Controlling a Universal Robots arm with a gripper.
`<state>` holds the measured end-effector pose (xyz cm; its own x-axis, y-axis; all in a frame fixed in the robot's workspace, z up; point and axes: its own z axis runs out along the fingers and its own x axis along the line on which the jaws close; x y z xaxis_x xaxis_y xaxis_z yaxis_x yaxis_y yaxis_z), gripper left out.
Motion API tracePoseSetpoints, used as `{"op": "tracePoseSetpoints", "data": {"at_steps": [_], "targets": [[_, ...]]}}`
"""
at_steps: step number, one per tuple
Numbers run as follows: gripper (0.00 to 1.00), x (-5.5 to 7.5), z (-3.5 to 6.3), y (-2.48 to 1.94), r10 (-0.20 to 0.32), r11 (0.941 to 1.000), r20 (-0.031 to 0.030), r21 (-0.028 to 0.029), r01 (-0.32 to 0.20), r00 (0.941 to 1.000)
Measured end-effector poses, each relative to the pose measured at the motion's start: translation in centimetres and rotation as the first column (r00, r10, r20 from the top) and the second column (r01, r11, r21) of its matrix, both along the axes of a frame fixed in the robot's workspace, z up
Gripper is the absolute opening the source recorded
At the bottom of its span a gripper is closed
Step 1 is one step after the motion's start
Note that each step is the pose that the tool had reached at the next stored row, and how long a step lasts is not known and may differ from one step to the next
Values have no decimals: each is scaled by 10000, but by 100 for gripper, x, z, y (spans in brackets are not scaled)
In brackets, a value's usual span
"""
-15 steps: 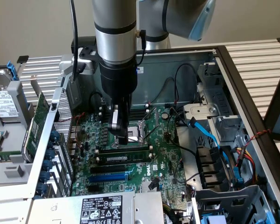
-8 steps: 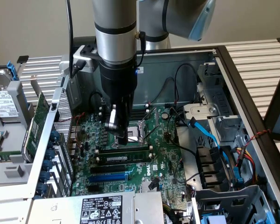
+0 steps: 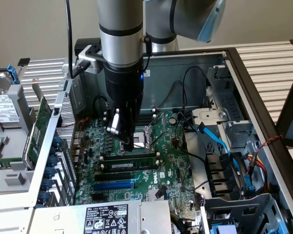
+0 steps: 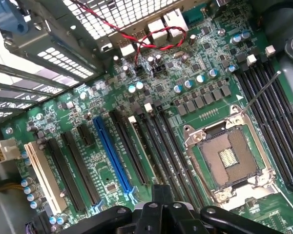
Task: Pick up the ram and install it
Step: 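Press down the ram until it locks into place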
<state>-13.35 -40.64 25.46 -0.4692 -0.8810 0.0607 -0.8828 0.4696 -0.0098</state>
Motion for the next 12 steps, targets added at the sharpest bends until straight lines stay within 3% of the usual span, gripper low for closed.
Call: {"op": "tracePoseSetpoints", "data": {"at_steps": [7,12], "targets": [[11,0,0,0,-911,9958,39,2,911,9958],[11,0,0,0,-1436,9896,181,20,1436,9895]]}}
